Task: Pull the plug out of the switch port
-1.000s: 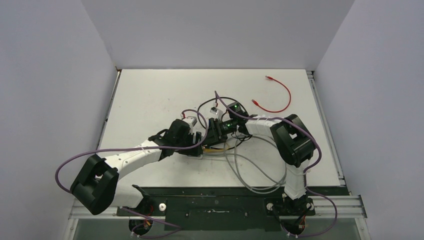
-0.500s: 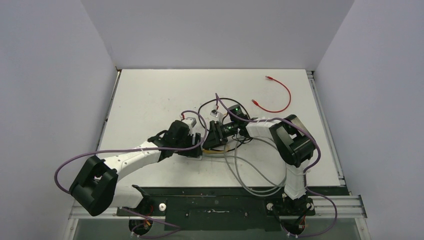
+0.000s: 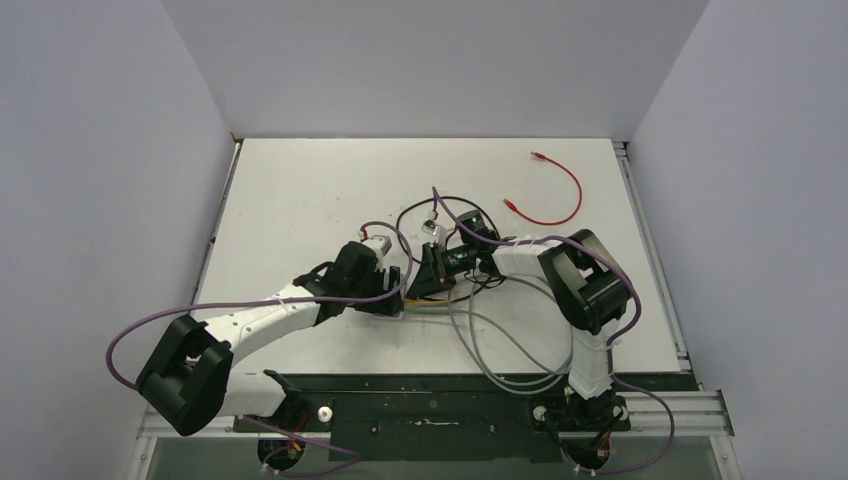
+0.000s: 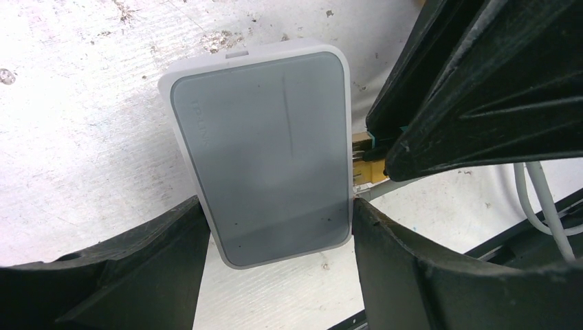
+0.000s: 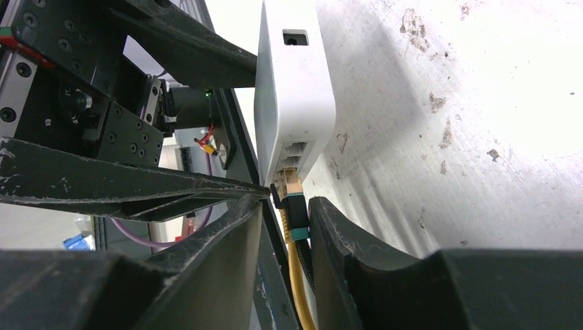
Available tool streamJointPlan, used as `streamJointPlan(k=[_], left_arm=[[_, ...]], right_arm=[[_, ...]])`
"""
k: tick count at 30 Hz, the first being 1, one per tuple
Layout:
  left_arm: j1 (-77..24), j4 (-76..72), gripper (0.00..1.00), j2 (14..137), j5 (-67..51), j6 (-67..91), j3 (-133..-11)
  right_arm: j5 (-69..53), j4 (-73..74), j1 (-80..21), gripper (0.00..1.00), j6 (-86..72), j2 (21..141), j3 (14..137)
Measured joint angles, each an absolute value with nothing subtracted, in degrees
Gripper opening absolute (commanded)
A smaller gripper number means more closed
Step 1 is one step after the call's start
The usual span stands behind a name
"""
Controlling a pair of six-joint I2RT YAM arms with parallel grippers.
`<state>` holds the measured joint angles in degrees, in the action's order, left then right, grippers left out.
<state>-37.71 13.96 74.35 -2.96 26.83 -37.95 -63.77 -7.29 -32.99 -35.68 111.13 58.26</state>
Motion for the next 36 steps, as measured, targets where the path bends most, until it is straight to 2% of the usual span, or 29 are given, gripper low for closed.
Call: streamJointPlan(k=[4,8,11,14,16,18,22,25,28,32,36], left_arm=[[-37.7,13.9,0.37,74.3,-2.8,26.9,-38.0],[-37.7,14.0,0.37,74.3,-2.7,26.9,-38.0],[-37.7,13.9,0.37,74.3,-2.7,27.0,-38.0],[-37.7,13.7,0.37,74.3,-2.6,27.0,-38.0],[-37.7,13.7,0.37,74.3,-2.6,27.2,-38.0],[-37.7,13.8,0.37,74.3,-2.6,27.2,-38.0],[-37.7,13.8,0.37,74.3,-2.6,27.2,-38.0],[-37.7,13.8,0.37,74.3,-2.6,27.2,-38.0],[-37.7,13.8,0.37,74.3,-2.6,27.2,-38.0],[-37.7,13.7,0.37,74.3,-2.6,27.3,-38.0],[-37.6,13.8,0.37,74.3,-2.6,27.3,-38.0]], right_arm=[[-63.7,-7.2,-33.1,0.54,-36.1,111.2,58.3],[-63.7,-7.3,-33.2,0.61,-36.5,111.3,58.4],[-63.7,-7.3,-33.4,0.57,-36.6,111.3,58.7],[-63.7,-7.3,-33.4,0.38,-36.7,111.5,58.8],[-63.7,-7.3,-33.4,0.32,-36.8,111.8,58.8],[-63.6,-7.4,-33.4,0.32,-36.9,112.4,58.9],[-63.4,-7.3,-33.4,0.49,-37.2,113.4,58.9],[-63.4,-7.4,-33.5,0.54,-37.3,113.4,59.0],[-63.3,-7.7,-33.5,0.51,-37.7,113.4,59.0],[-63.4,-9.2,-33.5,0.34,-38.8,113.6,59.0],[-63.4,-11.6,-33.5,0.45,-41.0,114.2,59.0]])
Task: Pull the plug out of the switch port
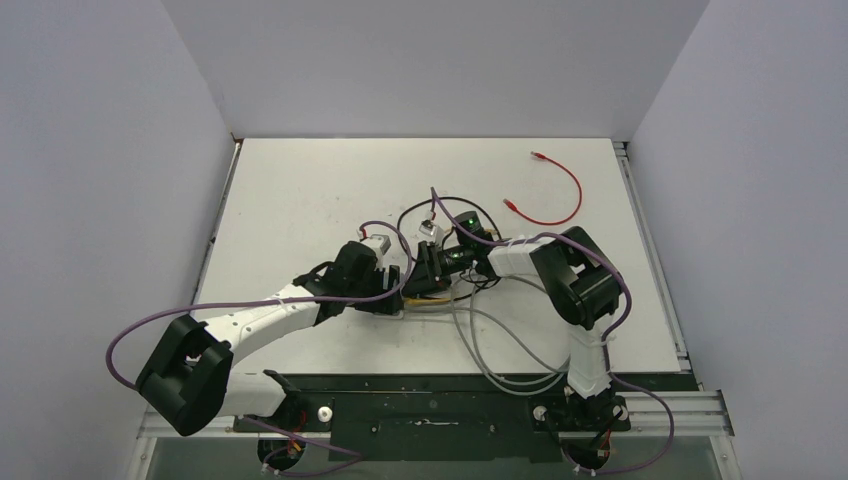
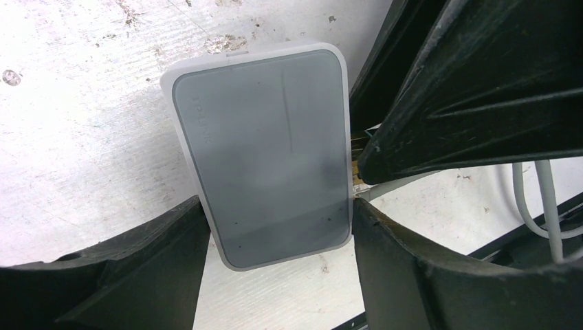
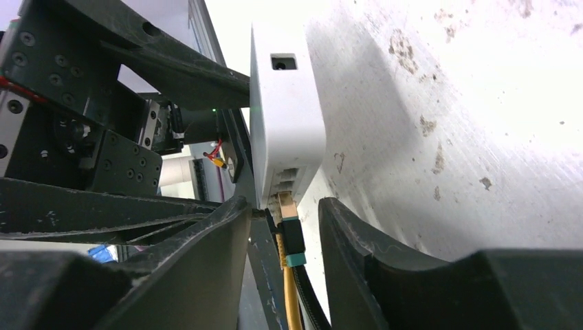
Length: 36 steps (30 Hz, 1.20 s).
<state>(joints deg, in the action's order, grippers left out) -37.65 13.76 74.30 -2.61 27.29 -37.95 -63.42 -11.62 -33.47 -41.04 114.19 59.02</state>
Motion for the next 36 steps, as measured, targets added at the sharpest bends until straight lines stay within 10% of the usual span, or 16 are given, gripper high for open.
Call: streamJointPlan(k=[8,18,27,36], left_arm=[[-37.6,13.8,0.37,74.3,-2.6,27.3,-38.0],[-37.4,13.8,0.37,74.3,-2.6,27.3,-38.0],[-37.4,13.9,0.37,74.2,-2.6,27.3,-38.0],[-37.3,13.9,0.37,74.0,-2.6,27.3,-38.0]], right_arm=[[-63.6,-16.1,-33.5,0.36,-44.3,114.2,59.0],[-64.4,-17.4,-33.5,0.67,-44.6,114.2,57.6],[-64.9,-17.3,-33.5,0.44,-43.9,114.2,55.8],[-65.0,-18.7,-33.5,0.53,-45.0,114.2,55.5]])
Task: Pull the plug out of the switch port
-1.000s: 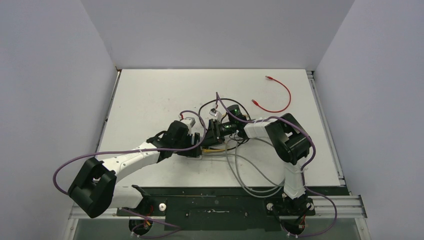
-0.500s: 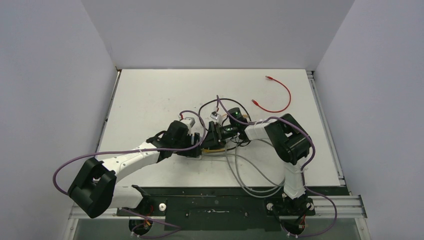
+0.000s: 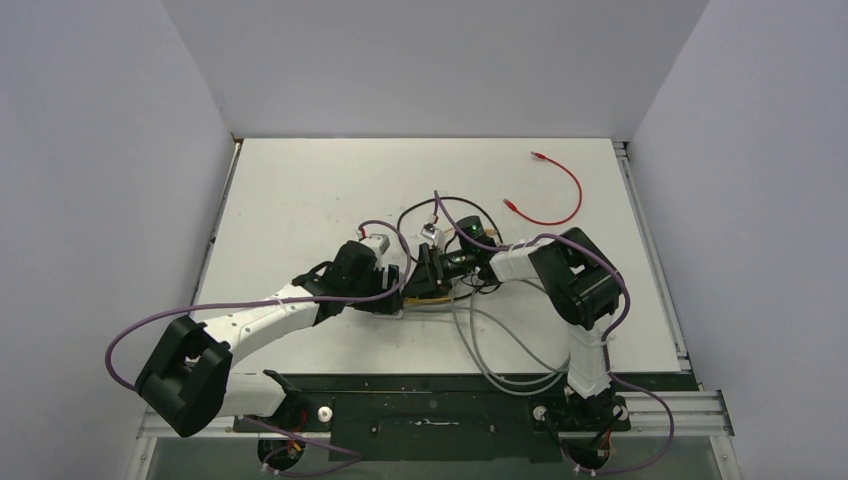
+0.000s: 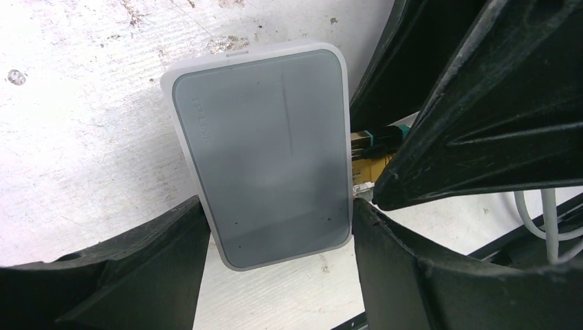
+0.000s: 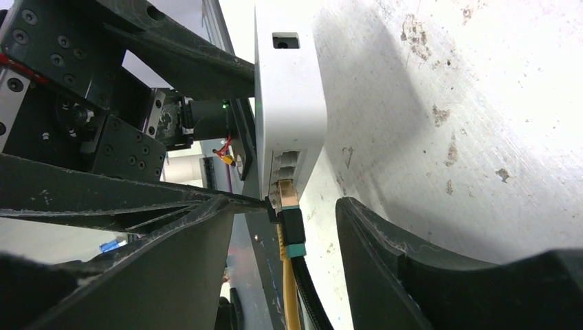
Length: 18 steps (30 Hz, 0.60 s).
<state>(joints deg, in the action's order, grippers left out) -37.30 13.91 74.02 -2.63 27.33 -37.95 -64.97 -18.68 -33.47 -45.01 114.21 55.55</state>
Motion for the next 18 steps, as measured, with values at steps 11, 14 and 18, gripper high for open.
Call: streamJointPlan(k=[11,14,18], left_arm=[[-37.3,13.9,0.37,73.8,-2.7,27.4,-37.6],[-37.3,13.9,0.37,73.8,-2.7,27.4,-37.6],[-37.3,13.9,0.37,73.8,-2.7,27.4,-37.6]], right_arm=[[-65.0,-24.4,-33.5,0.52,-49.0,114.2,53.9],[-65.0,-25.2,-33.5,0.47,-49.6,114.2,53.8],[-65.0,-25.8,-33.5,0.41,-50.0,114.2,53.8]])
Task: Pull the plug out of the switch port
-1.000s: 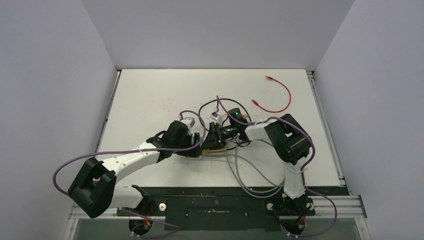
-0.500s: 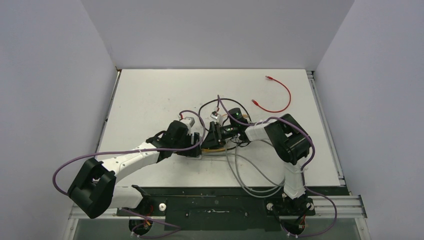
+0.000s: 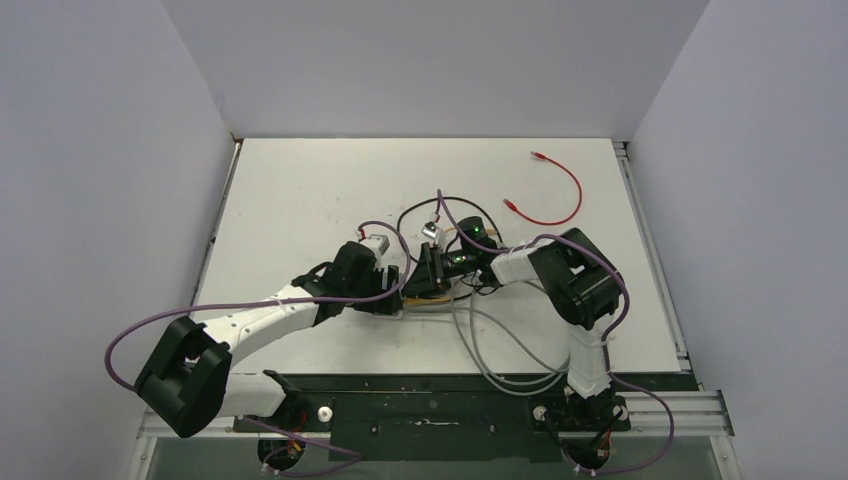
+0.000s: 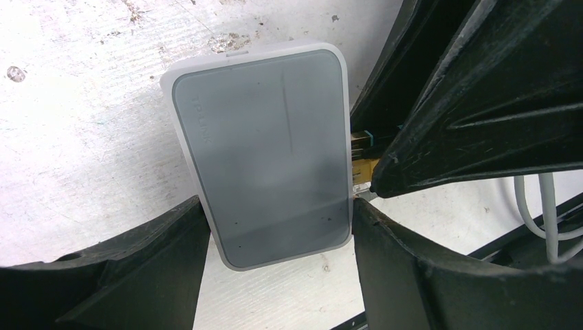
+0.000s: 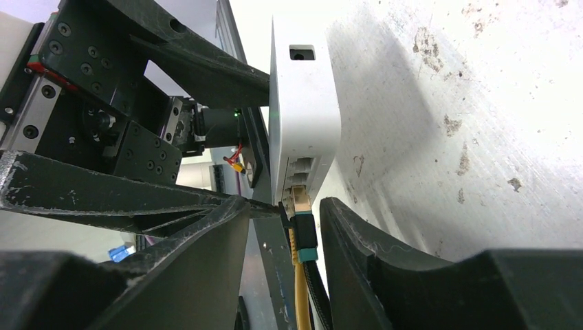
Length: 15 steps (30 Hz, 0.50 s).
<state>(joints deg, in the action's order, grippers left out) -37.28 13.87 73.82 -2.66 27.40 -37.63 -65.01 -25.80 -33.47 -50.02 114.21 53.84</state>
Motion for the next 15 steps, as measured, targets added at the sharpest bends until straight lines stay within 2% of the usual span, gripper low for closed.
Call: streamJointPlan(k=[5,10,15], left_arm=[[-37.3,13.9,0.37,73.8,-2.7,27.4,-37.6],[-37.3,13.9,0.37,73.8,-2.9,27.4,-37.6],[-37.3,14.0,0.37,73.8,-3.3,27.4,-37.6]], right_arm=[[-65.1,-26.2,-33.5,0.36,-50.2,114.2,53.8],[-64.9,-26.7,-33.4,0.21,-50.2,114.2,53.4],[-64.9,-27.0,-33.3,0.14,-50.2,114.2,52.9]])
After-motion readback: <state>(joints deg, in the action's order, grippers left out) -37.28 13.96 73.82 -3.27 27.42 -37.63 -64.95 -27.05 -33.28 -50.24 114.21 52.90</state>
